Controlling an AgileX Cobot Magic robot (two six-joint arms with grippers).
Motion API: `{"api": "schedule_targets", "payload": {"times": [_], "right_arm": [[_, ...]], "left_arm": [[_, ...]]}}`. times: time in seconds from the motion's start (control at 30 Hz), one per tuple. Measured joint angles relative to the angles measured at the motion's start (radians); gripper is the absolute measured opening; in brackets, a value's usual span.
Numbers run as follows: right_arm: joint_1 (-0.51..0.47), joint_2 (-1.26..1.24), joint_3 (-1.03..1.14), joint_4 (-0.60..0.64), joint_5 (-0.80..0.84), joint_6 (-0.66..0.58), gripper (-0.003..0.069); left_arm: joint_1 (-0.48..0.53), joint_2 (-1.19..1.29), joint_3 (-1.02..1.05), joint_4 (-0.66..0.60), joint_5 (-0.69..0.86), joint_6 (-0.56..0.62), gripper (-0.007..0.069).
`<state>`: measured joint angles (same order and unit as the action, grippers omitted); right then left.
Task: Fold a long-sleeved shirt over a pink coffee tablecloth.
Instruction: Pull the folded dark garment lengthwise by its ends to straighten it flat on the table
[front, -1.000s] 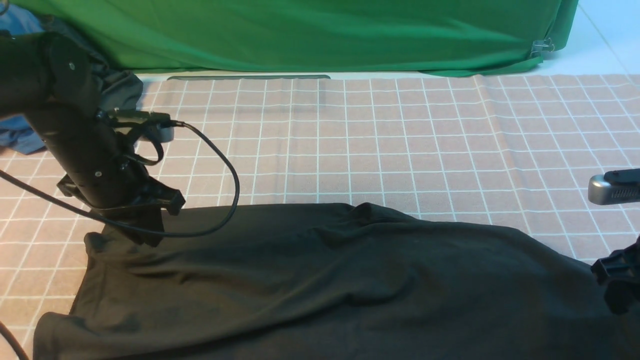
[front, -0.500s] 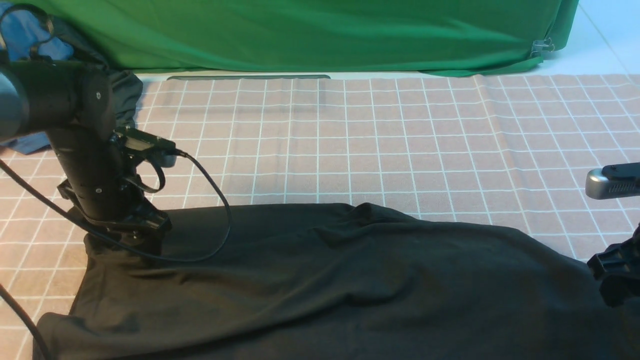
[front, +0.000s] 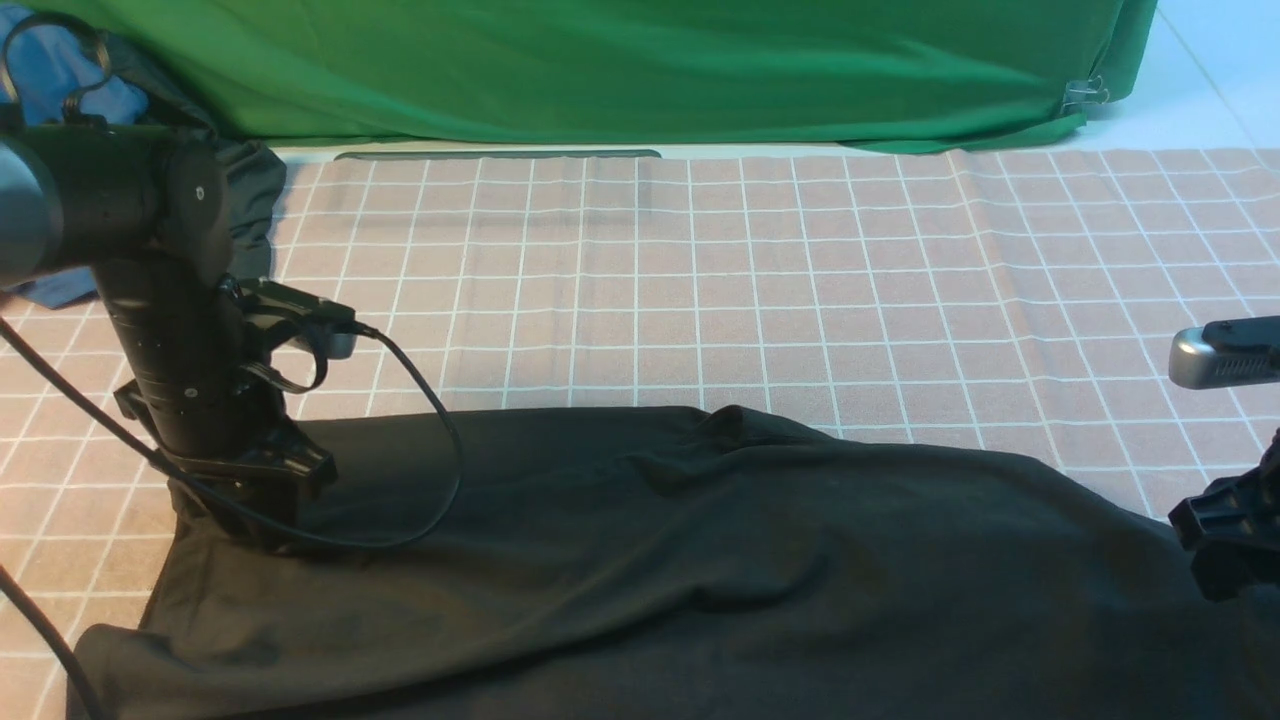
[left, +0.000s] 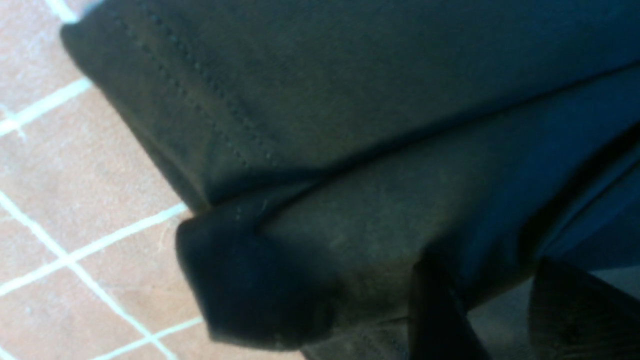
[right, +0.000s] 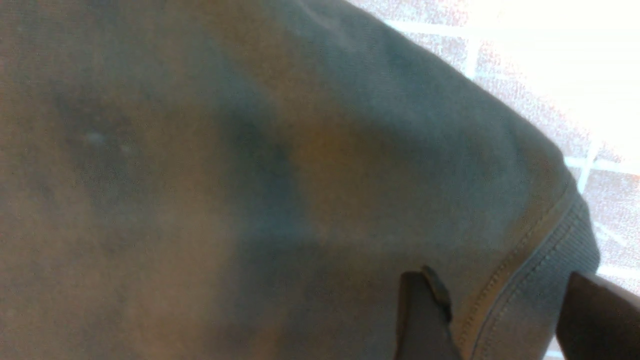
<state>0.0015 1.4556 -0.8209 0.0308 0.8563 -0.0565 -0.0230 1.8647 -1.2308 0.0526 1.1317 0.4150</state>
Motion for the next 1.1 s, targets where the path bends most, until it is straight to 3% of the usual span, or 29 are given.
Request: {"api": "schedule_targets", "payload": {"times": [0.23, 0.6, 0.73, 0.93, 1.1], "right_arm": [[0.000, 0.000, 0.000, 0.031, -0.001, -0.048, 0.0405], [0.000, 0.000, 0.000, 0.128, -0.017, -0.132, 0.0405], [0.000, 0.000, 0.000, 0.129, -0.022, -0.132, 0.0405], [0.000, 0.000, 0.000, 0.131, -0.023, -0.132, 0.0405], [0.000, 0.000, 0.000, 0.132, -0.023, -0.132, 0.0405]], "left_arm": [[0.000, 0.000, 0.018, 0.056, -0.014, 0.021, 0.0515], [-0.005, -0.004, 0.088, 0.120, -0.145, 0.098, 0.0531], [-0.005, -0.005, 0.089, 0.128, -0.165, 0.159, 0.0419], [-0.005, -0.008, 0.090, 0.130, -0.191, 0.176, 0.0075], [-0.005, -0.053, 0.091, 0.133, -0.226, 0.175, 0.0029]]}}
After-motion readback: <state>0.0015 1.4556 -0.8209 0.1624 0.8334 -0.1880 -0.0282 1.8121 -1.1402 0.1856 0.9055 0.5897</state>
